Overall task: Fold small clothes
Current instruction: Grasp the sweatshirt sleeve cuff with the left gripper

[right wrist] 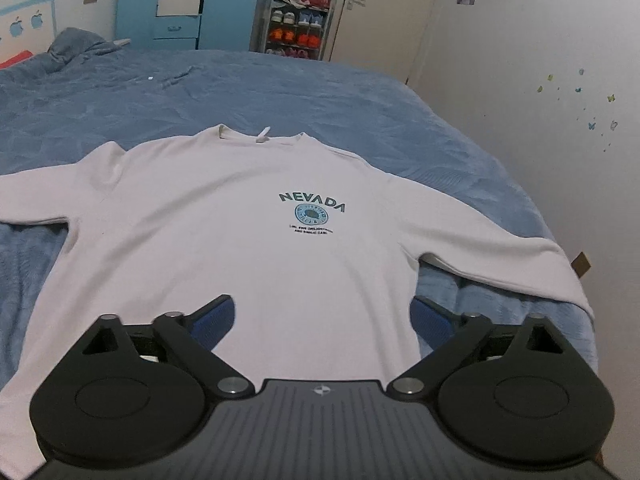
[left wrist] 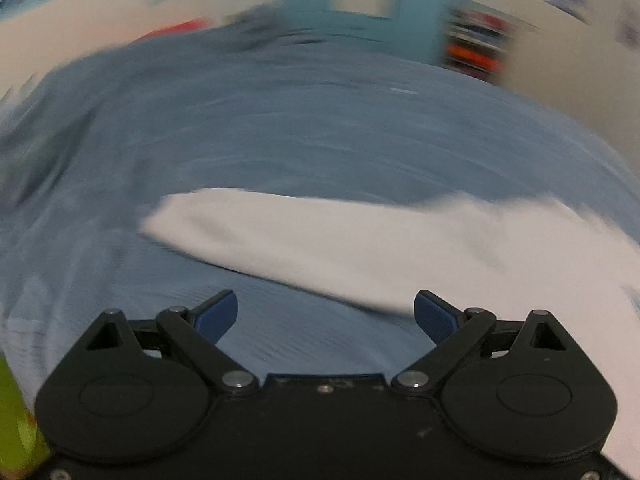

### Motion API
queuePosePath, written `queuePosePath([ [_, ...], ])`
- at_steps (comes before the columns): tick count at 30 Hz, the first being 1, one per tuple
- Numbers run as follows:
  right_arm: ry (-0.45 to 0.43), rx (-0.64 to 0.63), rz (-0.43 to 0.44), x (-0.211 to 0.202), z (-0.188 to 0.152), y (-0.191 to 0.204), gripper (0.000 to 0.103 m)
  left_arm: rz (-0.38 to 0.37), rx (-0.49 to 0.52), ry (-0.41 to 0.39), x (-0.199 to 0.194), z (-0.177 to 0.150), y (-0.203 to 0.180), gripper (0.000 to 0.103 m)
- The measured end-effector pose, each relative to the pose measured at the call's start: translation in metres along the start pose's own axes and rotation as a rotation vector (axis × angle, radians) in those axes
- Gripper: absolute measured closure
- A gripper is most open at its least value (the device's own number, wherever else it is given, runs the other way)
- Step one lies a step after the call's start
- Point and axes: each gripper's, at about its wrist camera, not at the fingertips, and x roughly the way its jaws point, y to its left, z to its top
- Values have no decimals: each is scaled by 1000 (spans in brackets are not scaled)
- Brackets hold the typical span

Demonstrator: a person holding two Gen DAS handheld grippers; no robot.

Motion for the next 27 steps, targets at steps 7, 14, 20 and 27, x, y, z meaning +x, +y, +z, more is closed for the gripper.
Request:
queuePosePath([
  [7, 50, 94, 29, 42, 9, 4, 3, 168, -327, 105, 131, 40, 141, 5],
  [14, 65, 72, -25, 52, 8, 13, 10, 207, -287, 67, 167, 48, 162, 11],
  [20, 87, 77, -45, 54, 4, 3, 13, 147, -217, 38, 172, 60, 140, 12],
  [27, 75, 89, -56, 50, 4, -7, 13, 116, -311, 85, 191, 57, 159, 91],
])
